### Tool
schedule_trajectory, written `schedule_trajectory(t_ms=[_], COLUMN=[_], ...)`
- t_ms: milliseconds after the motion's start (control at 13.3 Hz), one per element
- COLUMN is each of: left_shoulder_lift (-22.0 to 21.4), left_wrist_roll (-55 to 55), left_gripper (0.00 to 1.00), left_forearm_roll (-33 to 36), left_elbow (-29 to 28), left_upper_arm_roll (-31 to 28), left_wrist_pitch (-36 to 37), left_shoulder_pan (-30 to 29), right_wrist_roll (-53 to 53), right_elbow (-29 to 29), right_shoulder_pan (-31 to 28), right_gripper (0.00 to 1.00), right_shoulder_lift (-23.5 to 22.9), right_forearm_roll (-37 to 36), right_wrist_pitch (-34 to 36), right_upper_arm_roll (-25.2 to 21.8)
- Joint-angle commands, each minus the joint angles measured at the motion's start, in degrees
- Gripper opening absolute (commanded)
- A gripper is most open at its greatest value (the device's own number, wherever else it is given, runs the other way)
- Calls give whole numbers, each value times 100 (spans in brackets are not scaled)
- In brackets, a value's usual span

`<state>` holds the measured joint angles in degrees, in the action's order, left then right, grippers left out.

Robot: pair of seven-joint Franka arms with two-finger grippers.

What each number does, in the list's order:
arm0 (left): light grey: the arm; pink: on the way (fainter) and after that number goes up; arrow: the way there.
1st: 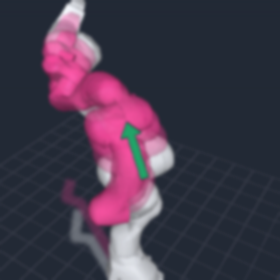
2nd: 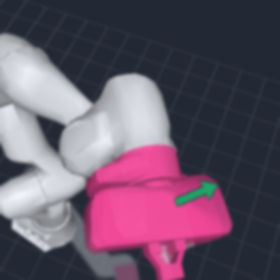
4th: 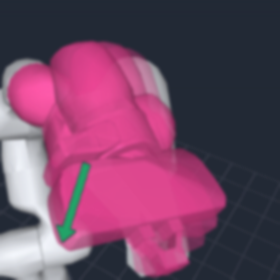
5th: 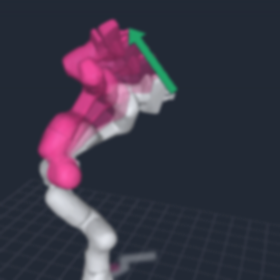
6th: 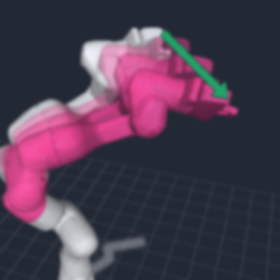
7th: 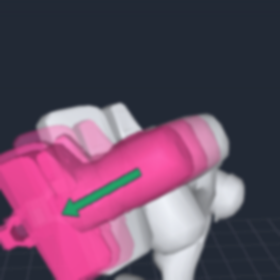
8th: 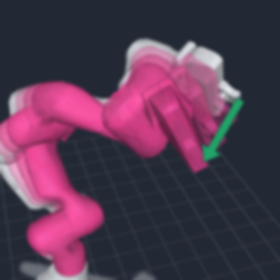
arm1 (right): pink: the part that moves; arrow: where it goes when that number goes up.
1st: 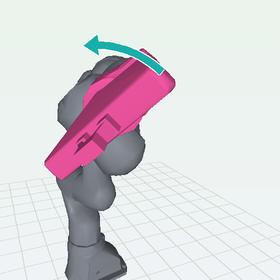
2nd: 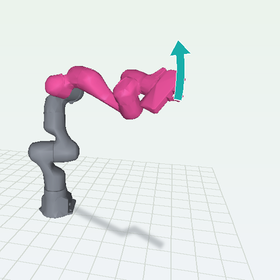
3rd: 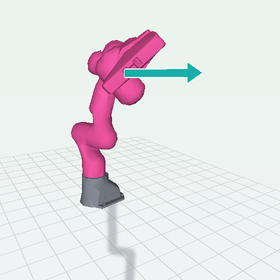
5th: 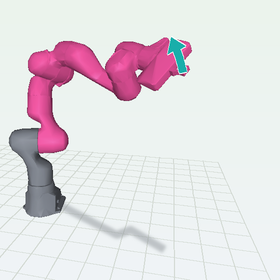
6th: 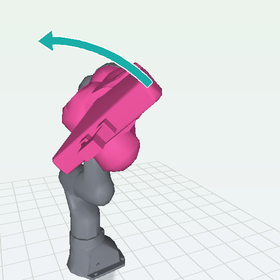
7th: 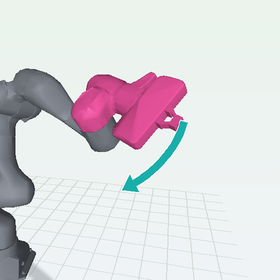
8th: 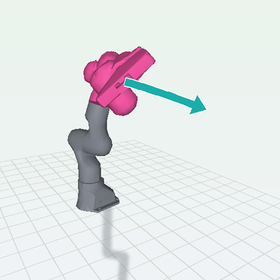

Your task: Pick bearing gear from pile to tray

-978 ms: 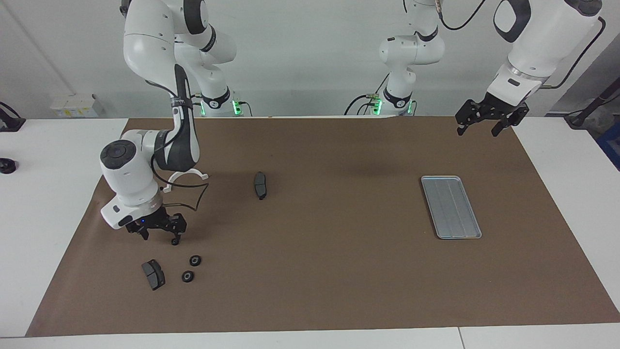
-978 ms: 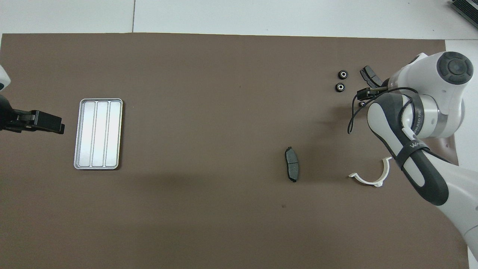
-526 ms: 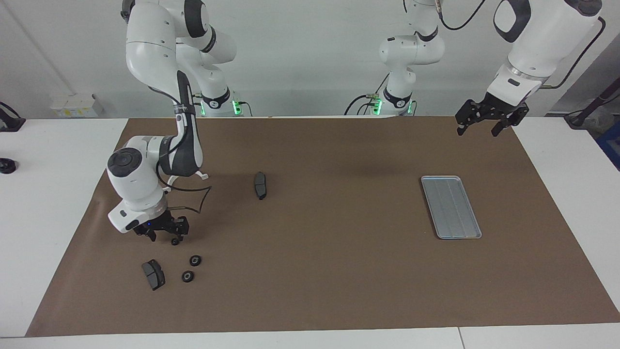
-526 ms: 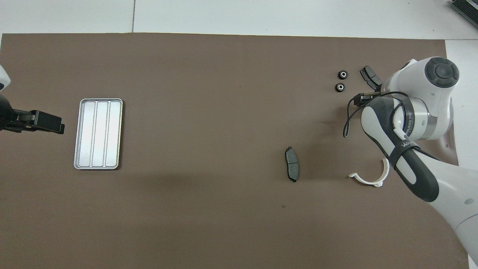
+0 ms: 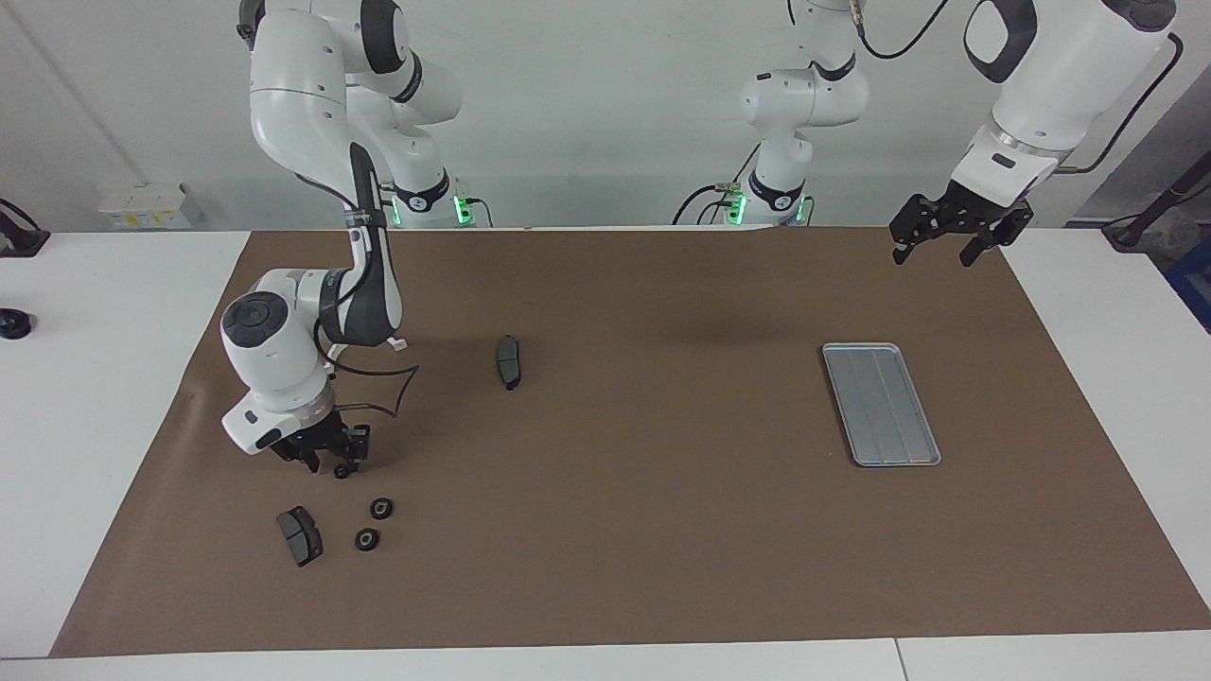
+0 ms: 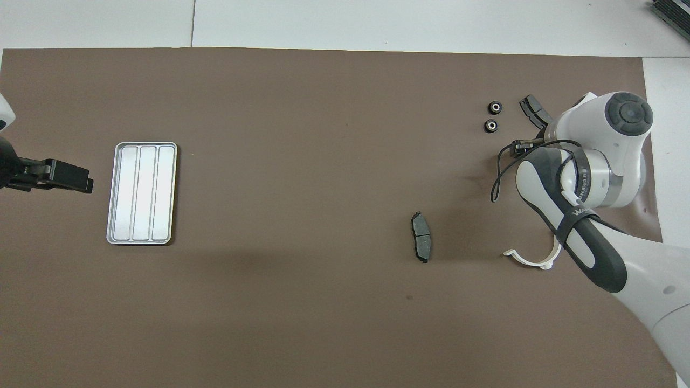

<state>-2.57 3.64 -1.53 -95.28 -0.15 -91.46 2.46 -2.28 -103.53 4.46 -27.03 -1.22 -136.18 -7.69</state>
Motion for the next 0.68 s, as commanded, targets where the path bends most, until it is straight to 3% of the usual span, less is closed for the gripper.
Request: schedule_trajectory(t_ms=[0, 602], left_shoulder_lift=[-130, -130], left_wrist_roll=[75, 75], left_gripper=[100, 100], left_forearm_roll=[56, 56], left_elbow=[-131, -139], left_upper_arm_roll=[24, 24], left_wrist_pitch=[-38, -38], left_shoulder_pan=[-53, -53], right_wrist_roll=[114, 114], right_elbow=[-114, -176], right_shoulder_pan=[20, 11], right_gripper=[53, 44], right_shoulder_lift=[31, 40], right_forearm_roll=[42, 42], right_wrist_pitch=[-155, -164], right_upper_arm_roll=[13, 13])
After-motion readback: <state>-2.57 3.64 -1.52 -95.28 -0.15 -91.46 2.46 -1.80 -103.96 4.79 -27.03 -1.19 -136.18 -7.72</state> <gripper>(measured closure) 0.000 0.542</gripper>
